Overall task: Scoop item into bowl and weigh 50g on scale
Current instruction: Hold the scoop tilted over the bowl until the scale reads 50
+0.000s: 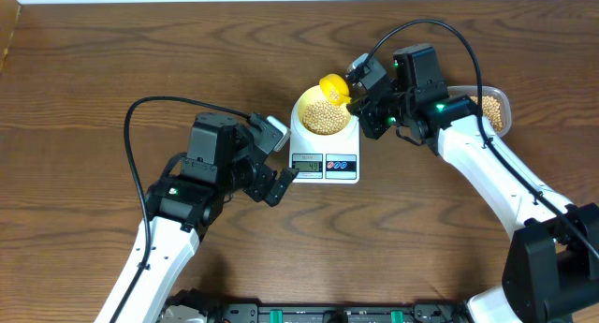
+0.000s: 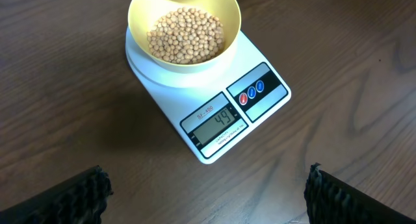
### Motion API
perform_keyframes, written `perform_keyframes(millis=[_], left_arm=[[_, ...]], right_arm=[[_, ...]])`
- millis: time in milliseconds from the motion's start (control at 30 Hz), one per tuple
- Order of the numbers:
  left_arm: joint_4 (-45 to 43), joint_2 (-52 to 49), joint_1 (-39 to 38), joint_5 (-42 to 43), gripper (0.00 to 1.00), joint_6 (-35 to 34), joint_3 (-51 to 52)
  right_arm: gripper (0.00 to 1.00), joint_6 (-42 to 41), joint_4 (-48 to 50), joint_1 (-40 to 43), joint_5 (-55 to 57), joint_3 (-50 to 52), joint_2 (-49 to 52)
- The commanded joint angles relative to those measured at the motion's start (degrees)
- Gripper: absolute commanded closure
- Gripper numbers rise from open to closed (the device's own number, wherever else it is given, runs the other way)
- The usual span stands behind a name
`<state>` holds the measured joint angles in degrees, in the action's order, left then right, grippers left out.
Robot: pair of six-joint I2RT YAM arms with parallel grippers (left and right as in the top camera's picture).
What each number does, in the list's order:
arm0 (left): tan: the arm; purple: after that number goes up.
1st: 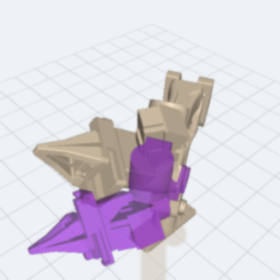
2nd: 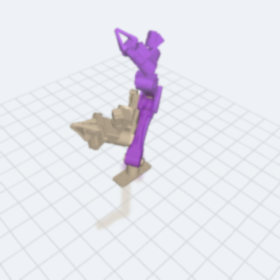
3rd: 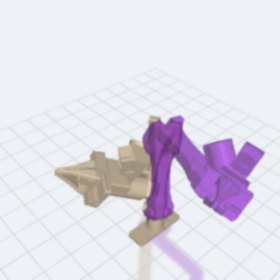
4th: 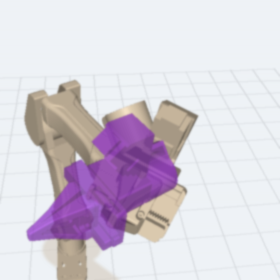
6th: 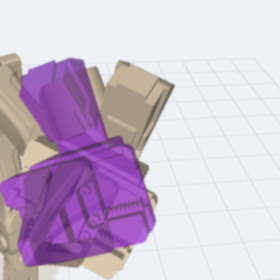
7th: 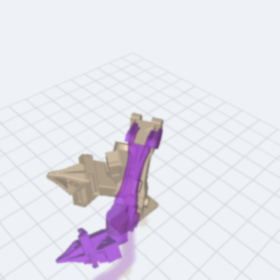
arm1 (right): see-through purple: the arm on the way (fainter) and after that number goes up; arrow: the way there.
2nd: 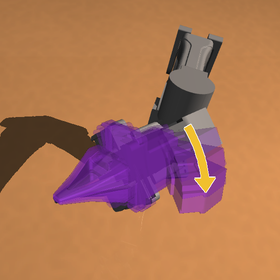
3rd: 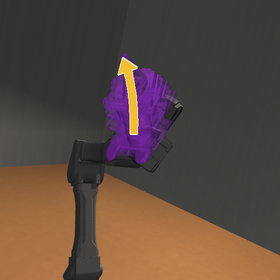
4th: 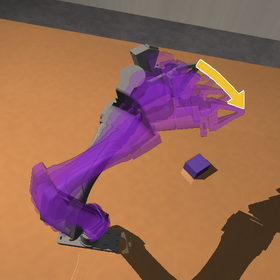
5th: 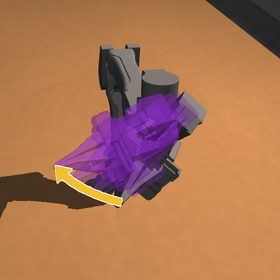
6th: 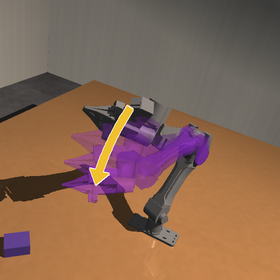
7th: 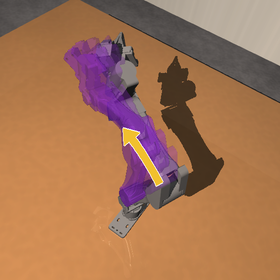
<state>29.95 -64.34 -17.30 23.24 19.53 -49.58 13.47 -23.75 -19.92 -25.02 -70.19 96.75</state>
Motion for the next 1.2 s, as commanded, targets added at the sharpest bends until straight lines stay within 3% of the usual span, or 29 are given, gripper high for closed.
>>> perform_keyframes(millis=[0,167,333,667,1033,1167], left_arm=[[-0.07,0.35,0.24,0.28,0.02,0.13,-0.22],[-0.07,0.35,0.24,0.26,0.02,0.13,-0.22],[-0.09,0.35,0.24,0.26,0.02,0.13,-0.22],[-0.09,0.35,0.24,0.26,0.02,0.13,-0.22],[-0.09,0.35,0.24,0.26,0.02,0.13,-0.22],[-0.09,0.35,0.24,0.26,0.02,0.13,-0.22]], right_arm=[[0.99,-0.11,0.17,0.44,-0.39,-0.17,0.07],[0.99,-0.28,0.11,-0.04,-4.07,-0.17,0.07],[0.99,0.20,-2.47,0.20,0.70,-0.17,0.07],[0.99,-0.50,0.66,0.20,-3.17,-0.17,0.07],[0.99,-1.01,-3.67,0.26,1.79,-0.17,0.07],[0.99,-2.05,-1.11,0.22,-0.39,-0.17,0.07]])
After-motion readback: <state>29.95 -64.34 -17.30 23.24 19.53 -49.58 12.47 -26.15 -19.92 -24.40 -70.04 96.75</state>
